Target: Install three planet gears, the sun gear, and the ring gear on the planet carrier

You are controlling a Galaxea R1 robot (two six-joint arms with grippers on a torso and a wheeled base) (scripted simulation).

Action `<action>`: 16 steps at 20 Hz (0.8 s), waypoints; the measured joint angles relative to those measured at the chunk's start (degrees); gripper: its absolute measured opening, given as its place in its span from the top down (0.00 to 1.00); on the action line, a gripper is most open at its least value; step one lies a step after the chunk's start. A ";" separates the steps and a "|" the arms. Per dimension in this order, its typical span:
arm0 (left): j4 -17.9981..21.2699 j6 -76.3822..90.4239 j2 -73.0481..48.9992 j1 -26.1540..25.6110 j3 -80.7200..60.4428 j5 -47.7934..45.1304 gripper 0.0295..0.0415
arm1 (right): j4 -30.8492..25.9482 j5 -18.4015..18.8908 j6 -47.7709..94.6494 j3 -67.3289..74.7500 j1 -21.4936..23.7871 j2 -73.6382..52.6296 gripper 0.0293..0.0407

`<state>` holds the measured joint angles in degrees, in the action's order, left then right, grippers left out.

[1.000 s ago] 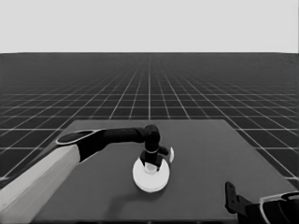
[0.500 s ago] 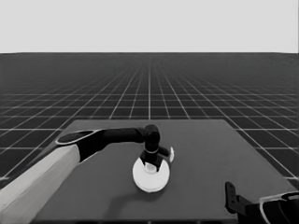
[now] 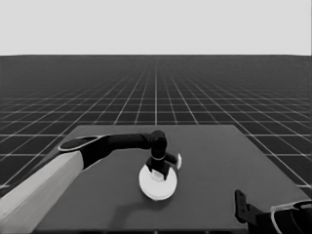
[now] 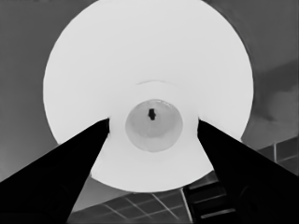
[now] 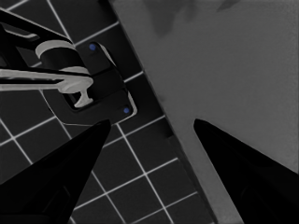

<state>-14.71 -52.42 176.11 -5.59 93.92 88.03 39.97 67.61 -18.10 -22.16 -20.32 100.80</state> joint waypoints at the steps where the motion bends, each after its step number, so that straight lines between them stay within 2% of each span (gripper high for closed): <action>1: 0.00 0.01 0.00 0.00 0.00 0.00 0.25 | 0.00 0.00 0.00 0.00 0.00 0.00 0.19; 4: 0.00 0.03 0.00 0.00 0.00 0.00 0.25 | 0.00 0.00 0.00 0.00 0.00 0.00 0.19; 6: 3.68 -20.99 -0.51 4.30 -2.33 0.65 0.24 | 0.00 0.00 0.00 0.00 0.00 0.00 0.19; 8: 5.01 -28.20 -0.53 5.95 -2.79 0.90 0.25 | 0.00 0.00 0.00 0.00 0.00 0.00 0.19; 14: 5.70 -31.80 -0.49 6.71 -2.93 1.08 0.25 | 0.00 0.00 0.00 0.00 0.00 0.00 0.19; 15: 2.14 -4.15 -15.79 12.06 -27.34 -19.18 0.06 | -20.34 22.16 -27.60 -10.11 18.62 16.64 0.10; 16: 0.00 24.17 -38.80 17.60 -44.91 -31.62 0.03 | -30.18 23.78 -44.71 -28.41 26.51 36.08 0.12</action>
<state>-14.71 -28.25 137.31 12.01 49.00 56.40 9.80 91.39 -62.81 -50.57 6.19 136.87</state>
